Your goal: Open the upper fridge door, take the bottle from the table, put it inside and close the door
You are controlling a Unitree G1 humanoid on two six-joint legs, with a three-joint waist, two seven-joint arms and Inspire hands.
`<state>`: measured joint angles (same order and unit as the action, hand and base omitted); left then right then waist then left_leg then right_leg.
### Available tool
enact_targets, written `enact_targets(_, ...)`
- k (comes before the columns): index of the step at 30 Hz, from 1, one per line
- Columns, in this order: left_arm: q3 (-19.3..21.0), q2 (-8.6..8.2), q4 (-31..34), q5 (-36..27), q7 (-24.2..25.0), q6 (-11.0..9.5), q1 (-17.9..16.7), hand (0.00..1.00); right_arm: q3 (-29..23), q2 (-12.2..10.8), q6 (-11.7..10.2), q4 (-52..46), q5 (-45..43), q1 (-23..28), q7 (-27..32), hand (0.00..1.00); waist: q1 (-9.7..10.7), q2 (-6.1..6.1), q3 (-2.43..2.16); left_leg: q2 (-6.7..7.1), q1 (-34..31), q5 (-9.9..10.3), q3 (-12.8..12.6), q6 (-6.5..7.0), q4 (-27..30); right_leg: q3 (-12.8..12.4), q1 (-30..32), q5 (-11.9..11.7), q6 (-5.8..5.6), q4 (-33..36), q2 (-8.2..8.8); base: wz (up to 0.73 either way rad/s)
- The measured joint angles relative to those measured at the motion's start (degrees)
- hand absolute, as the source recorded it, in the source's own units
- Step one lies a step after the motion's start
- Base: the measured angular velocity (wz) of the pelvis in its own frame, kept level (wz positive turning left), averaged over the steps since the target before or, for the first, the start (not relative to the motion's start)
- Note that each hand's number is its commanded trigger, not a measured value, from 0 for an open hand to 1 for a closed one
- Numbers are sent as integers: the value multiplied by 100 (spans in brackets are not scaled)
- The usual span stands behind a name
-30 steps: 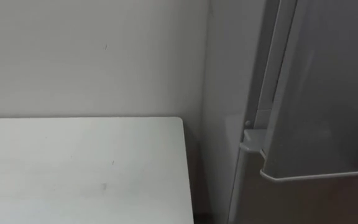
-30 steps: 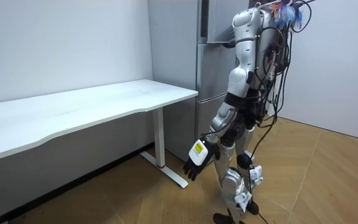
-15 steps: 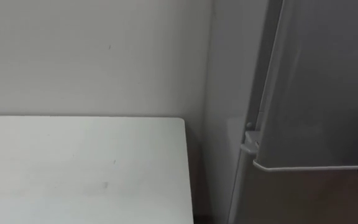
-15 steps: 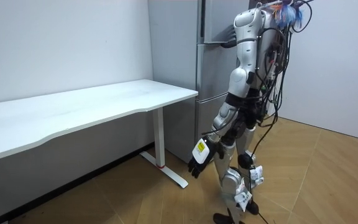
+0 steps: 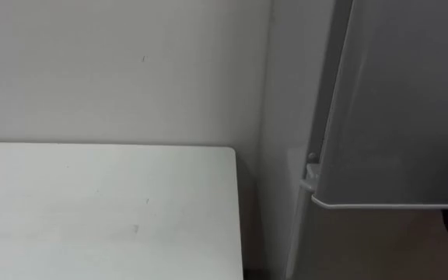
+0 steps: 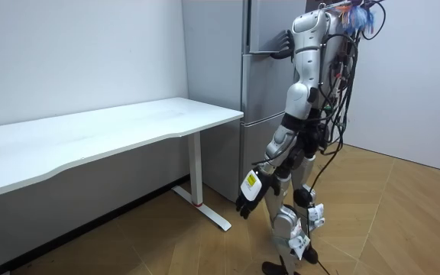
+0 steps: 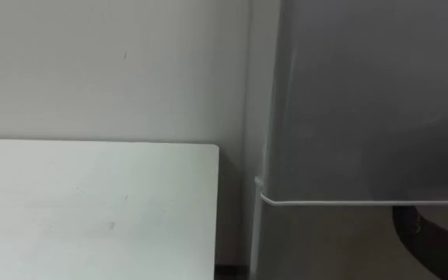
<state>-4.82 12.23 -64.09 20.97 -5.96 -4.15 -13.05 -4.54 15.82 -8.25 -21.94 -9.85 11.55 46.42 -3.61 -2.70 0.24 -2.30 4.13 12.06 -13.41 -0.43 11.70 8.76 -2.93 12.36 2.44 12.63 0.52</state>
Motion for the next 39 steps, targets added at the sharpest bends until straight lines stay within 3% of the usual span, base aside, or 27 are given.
enact_targets(10,7,0,-1,8,30,-4,101,0,108,-33,102,0,-59,-96,1,0,-109,35,-5,-39,24,-40,110,-62,-9,-12,-3,-33,62,19,-63,-2)
enact_targets(17,-109,6,4,13,119,21,105,0,244,-185,394,0,-292,-274,0,0,-124,27,-1,-63,5,-66,188,-101,-28,-33,-4,-57,104,6,-94,-2)
enact_targets(27,-157,14,125,462,439,329,212,0,433,-272,533,262,-441,-587,-166,0,-124,-1,15,-146,-48,-122,272,-191,-2,-38,79,-116,200,-28,-172,-1)
enact_targets(34,-213,54,142,489,549,563,231,0,498,-282,532,405,-404,-658,-652,0,-124,-71,16,-200,-56,-144,272,-226,4,-24,78,-131,168,-98,-223,0)
enact_targets(39,-215,56,176,488,560,664,231,0,554,-428,531,501,-399,-786,-781,0,-123,-79,18,-225,-66,-163,276,-247,22,-18,82,-162,188,-97,-244,0)
